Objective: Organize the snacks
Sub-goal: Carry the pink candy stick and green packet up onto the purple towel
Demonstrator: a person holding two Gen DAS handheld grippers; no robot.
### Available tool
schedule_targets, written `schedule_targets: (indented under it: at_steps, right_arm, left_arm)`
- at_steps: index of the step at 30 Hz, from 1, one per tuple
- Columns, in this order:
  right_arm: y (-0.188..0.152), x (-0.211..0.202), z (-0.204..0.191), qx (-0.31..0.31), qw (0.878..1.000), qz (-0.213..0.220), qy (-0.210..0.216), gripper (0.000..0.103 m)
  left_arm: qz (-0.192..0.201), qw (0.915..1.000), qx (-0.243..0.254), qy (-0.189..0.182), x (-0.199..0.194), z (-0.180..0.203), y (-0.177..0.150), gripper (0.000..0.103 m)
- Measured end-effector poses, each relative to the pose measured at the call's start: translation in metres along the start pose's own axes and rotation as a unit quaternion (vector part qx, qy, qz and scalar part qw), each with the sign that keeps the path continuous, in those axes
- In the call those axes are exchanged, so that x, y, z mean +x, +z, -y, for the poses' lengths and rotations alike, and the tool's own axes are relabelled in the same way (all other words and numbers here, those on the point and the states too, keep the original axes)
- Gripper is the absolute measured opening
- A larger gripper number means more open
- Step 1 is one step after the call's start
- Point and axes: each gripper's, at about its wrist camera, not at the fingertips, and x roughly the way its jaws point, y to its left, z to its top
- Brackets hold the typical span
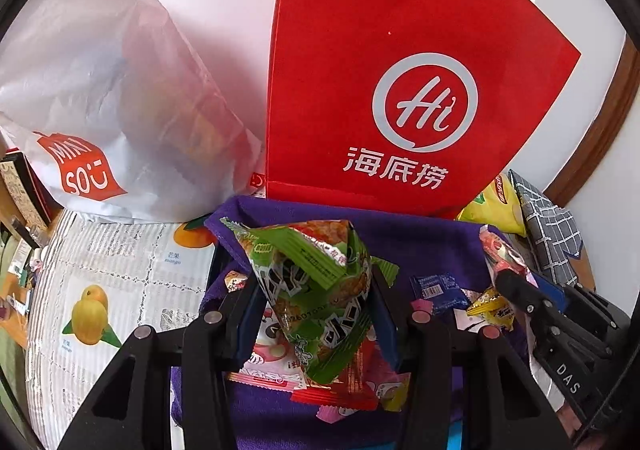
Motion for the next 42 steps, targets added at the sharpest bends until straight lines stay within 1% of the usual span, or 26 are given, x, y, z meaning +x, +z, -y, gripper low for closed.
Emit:
schedule_targets:
  at_steps: [8,14,18,25,32,36,42]
  right_arm:
    - [0.002,-0.007,0.016,0.016,1.000,0.007,-0.011,0.019]
    - [0.002,-0.009,0.020,0.021,1.000,0.008,-0.007,0.019]
    - [0.000,-0.002,0.015,0.017,1.000,-0.005,0.002,0.019]
    - [-0.004,0.012,0.001,-0.005,1.000,-0.029,0.006,0.019]
    - [-0.010,0.028,0.006,0.006,0.998,-0.062,0.005,0.019]
    - [-0.012,0.035,0.008,0.008,0.997,-0.072,-0.002,0.020]
    - [-0.015,0.041,0.010,0.009,0.997,-0.082,-0.004,0.022]
  left_arm:
    - [-0.006,0.9999,-0.009,-0.009,0.002,-0.004,0.001,0.047]
    - [-0.008,0.9999,-0.010,-0.009,0.004,-0.004,0.002,0.047]
    - [-0.011,0.9999,-0.008,-0.009,0.005,-0.002,0.002,0.047]
    - [-0.014,0.9998,-0.004,-0.016,0.005,0.000,0.001,0.047]
    - [-0.016,0.9997,-0.003,-0.017,0.005,0.000,0.001,0.047]
    - [-0.018,0.9997,-0.001,-0.013,0.007,0.000,0.001,0.047]
    - [-0.023,0.9996,0.001,-0.020,0.009,0.002,-0.001,0.047]
